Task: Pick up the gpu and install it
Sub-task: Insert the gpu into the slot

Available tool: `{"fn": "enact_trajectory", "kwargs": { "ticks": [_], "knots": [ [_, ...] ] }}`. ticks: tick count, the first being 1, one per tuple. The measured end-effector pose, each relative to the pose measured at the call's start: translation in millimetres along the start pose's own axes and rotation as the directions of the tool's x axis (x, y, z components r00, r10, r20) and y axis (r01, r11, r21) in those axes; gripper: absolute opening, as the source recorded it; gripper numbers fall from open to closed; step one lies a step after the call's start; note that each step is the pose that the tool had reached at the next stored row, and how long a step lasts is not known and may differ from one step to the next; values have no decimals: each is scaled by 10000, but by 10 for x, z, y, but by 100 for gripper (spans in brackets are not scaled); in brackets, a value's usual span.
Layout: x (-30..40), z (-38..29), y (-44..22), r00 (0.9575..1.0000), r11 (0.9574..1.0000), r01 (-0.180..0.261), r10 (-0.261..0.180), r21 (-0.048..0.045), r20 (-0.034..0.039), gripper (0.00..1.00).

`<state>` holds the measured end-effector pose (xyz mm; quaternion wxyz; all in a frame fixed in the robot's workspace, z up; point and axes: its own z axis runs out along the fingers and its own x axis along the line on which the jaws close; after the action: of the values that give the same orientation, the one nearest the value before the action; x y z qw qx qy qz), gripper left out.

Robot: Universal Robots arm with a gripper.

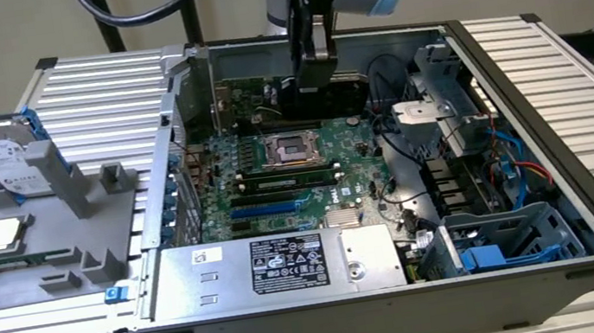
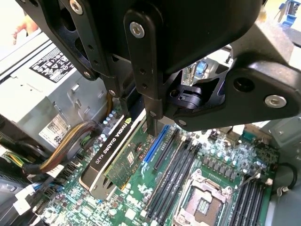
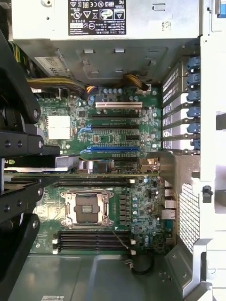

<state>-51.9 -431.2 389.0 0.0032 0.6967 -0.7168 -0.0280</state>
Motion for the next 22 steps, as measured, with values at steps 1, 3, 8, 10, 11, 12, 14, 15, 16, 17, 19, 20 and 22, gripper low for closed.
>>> {"fn": "enact_trajectory", "kwargs": {
  "ticks": [1,3,8,10,11,12,14,15,16,17,19,20,22],
  "knots": [
    [0,6,0,10000,10000,0,0,8,1,0],
    [1,17,-1,10000,10000,-10,10,25,1,0],
    [2,46,-1,10000,10000,-80,80,43,0,0],
    [1,58,-1,10000,10000,-83,83,45,-8,0],
    [1,62,-1,10000,10000,-83,84,45,-13,0],
    [1,68,-1,10000,10000,-83,83,45,-20,0],
    [1,77,-1,10000,10000,-84,84,48,-37,0],
    [1,82,-1,10000,10000,-84,84,49,-46,0],
    [1,87,-1,9999,10000,-84,85,51,-54,0],
    [1,91,-1,9999,10000,-84,85,53,-61,0],
    [0,101,-1,9999,9999,-85,85,55,-74,0],
    [0,105,-1,9999,9999,-85,85,55,-80,0],
    [-1,112,0,9999,9999,-86,86,57,-87,0]
  ]
}}
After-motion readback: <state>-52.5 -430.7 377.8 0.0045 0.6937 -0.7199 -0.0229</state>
